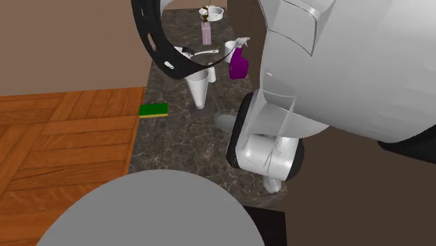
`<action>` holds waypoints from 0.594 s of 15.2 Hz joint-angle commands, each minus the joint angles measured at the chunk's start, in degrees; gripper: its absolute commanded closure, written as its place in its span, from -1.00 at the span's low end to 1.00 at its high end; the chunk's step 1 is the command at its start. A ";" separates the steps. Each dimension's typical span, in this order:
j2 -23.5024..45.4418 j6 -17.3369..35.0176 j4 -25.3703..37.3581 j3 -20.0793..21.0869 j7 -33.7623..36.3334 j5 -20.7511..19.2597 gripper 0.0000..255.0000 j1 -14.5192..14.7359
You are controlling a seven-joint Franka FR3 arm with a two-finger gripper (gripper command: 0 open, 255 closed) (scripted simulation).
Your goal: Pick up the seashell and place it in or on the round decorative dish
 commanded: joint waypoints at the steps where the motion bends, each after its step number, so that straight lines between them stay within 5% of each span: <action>1: -2.69 0.54 -3.30 1.84 -5.85 -3.87 -1.00 -3.79; 5: -9.32 -1.13 -10.00 12.28 -23.46 -12.32 -1.00 -21.22; 9: -5.03 1.82 -8.06 7.10 -21.96 -13.43 -1.00 -16.04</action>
